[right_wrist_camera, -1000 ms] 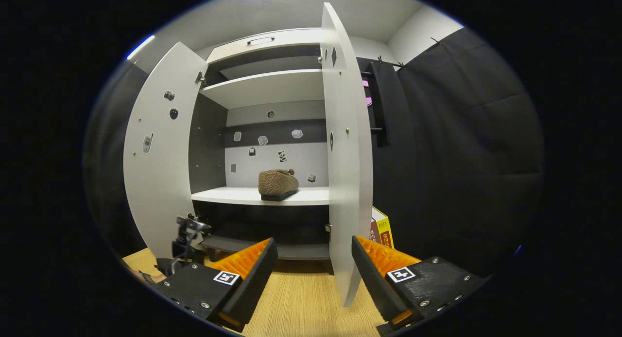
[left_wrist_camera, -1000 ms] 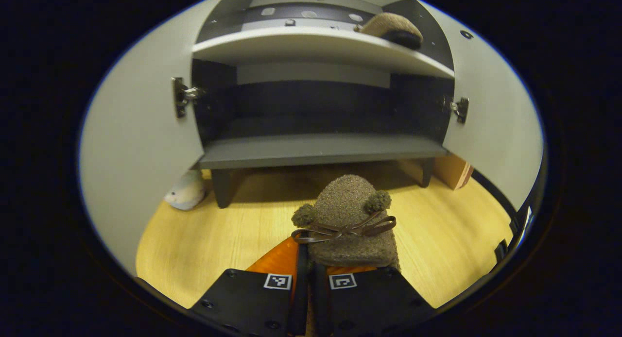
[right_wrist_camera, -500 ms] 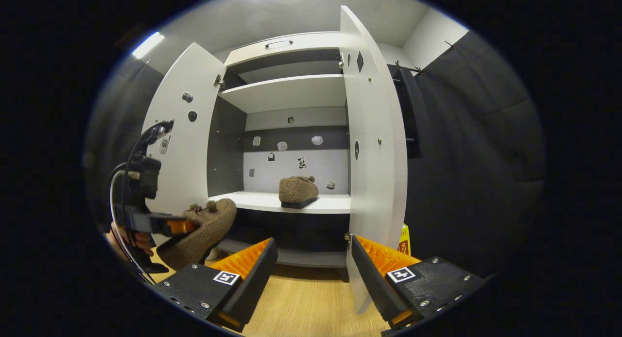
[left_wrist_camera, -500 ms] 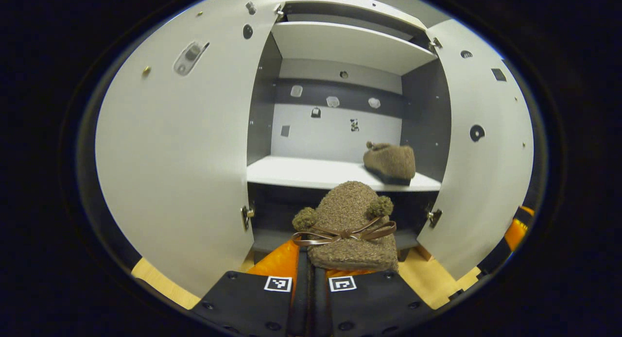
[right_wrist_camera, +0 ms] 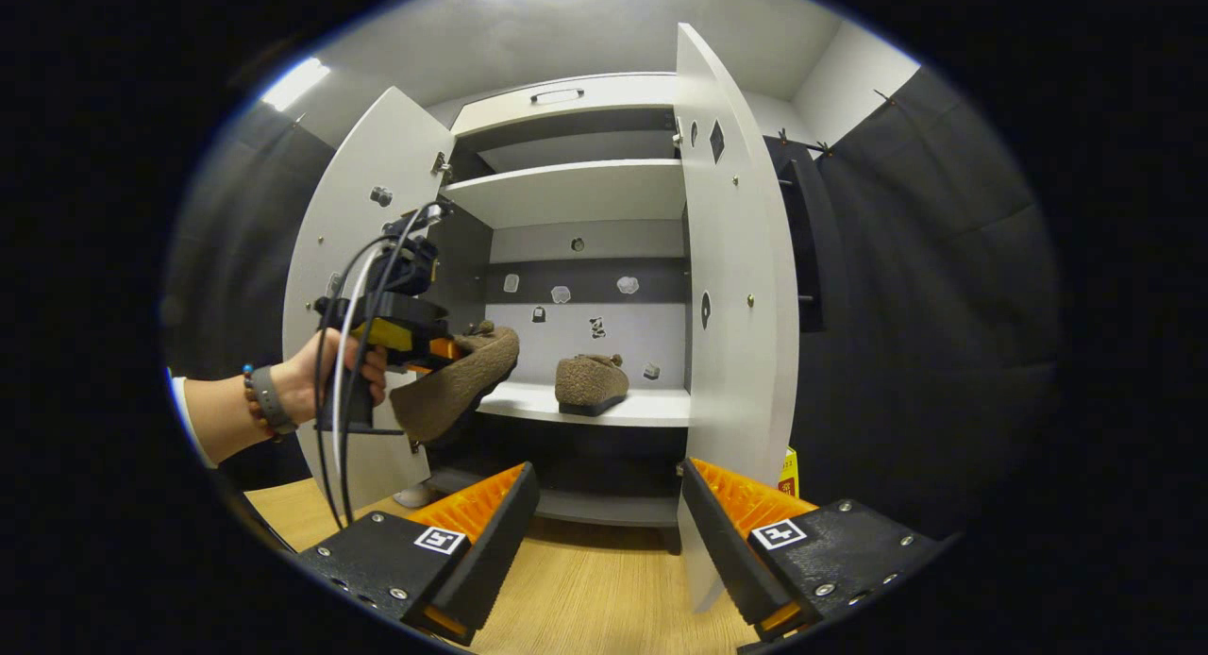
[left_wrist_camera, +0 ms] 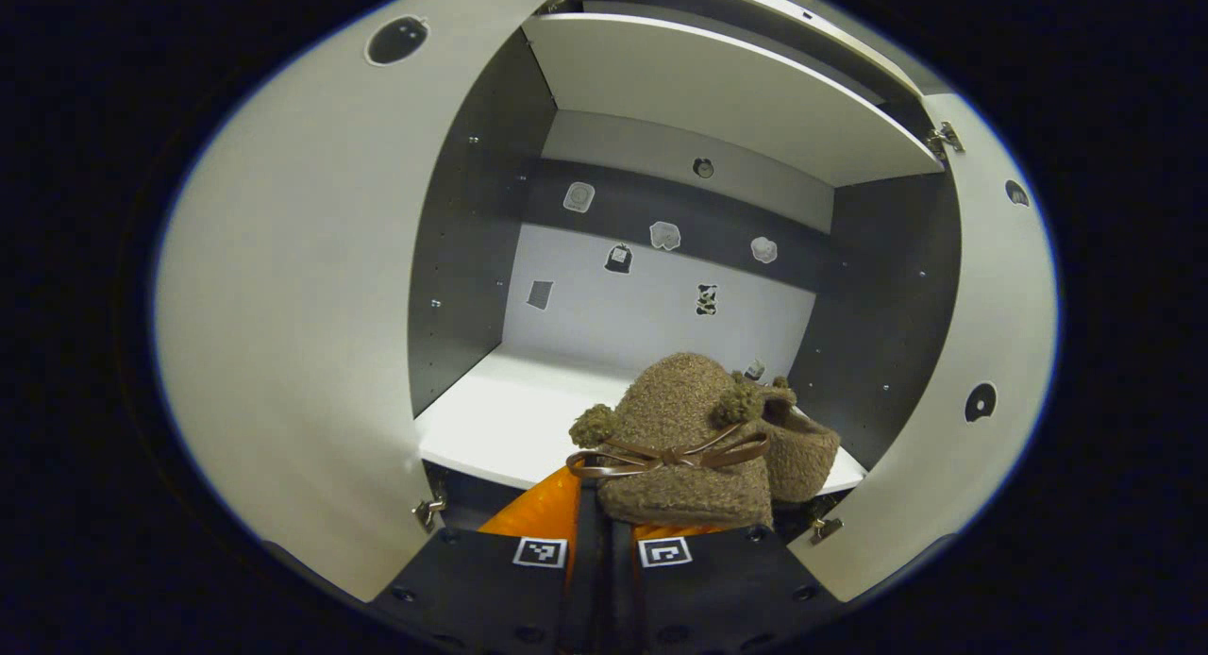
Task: Grab one shoe with the right hand and put it into the shoe cabinet, grab the other shoe with the left hand and put it into the shoe cabinet; then close the right door with the right hand and the left door with the left hand.
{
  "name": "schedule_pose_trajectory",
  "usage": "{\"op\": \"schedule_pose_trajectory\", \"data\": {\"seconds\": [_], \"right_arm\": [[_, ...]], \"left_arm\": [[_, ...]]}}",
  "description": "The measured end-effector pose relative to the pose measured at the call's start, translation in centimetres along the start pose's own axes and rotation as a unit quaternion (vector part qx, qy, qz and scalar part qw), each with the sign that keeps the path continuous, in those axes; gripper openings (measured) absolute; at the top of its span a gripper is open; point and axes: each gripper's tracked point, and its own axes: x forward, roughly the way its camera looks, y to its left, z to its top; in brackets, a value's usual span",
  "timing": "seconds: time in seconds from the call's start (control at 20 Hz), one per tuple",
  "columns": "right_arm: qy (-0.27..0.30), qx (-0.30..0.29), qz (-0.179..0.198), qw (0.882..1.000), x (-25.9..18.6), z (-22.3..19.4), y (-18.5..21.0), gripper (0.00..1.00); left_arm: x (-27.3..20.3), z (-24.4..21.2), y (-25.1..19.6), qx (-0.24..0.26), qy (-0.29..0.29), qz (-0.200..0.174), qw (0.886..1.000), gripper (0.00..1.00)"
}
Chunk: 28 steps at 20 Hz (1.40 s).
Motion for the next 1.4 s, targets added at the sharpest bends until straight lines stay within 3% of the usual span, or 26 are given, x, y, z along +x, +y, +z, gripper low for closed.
{"op": "schedule_pose_trajectory", "data": {"seconds": [0.35,0.6,0.7,0.75,0.9,1.0,1.05,1.1,1.25,1.4], "right_arm": [[0.017,0.000,-0.018,1.000,-1.2,-1.7,-0.8,0.94],[0.032,0.014,-0.008,0.999,-1.5,-2.6,0.0,0.94],[0.033,0.007,-0.011,0.999,-1.2,-2.7,-0.3,0.94],[0.033,0.008,-0.011,0.999,-1.1,-2.8,-0.3,0.94],[0.034,0.016,-0.012,0.999,-0.8,-2.9,-0.8,0.94],[0.034,0.018,-0.016,0.999,-0.6,-3.0,-1.3,0.94],[0.035,0.022,-0.017,0.999,-0.5,-3.1,-1.4,0.94],[0.035,0.027,-0.016,0.999,-0.6,-3.1,-1.4,0.94],[0.034,0.022,-0.021,0.999,-0.9,-2.6,-1.4,0.94],[0.035,0.024,-0.018,0.999,-1.5,-2.8,-1.1,0.94]], "left_arm": [[10.6,1.4,2.1,0.010,0.051,0.054,0.997,0.14],[13.9,1.3,3.4,0.037,0.079,0.082,0.993,0.14],[14.3,0.3,3.4,0.045,0.097,0.084,0.991,0.20],[14.4,-0.2,3.7,0.041,0.103,0.090,0.990,0.28],[14.5,-0.1,4.0,0.024,0.096,0.085,0.991,0.34],[14.3,-0.3,4.8,0.019,0.096,0.095,0.991,0.44],[14.3,-0.4,4.7,0.012,0.094,0.090,0.991,0.58],[14.2,-0.3,4.6,0.004,0.091,0.084,0.992,0.60],[13.7,0.2,5.1,0.002,0.072,0.080,0.994,0.91],[12.7,0.6,4.9,-0.015,0.059,0.070,0.996,0.95]]}}
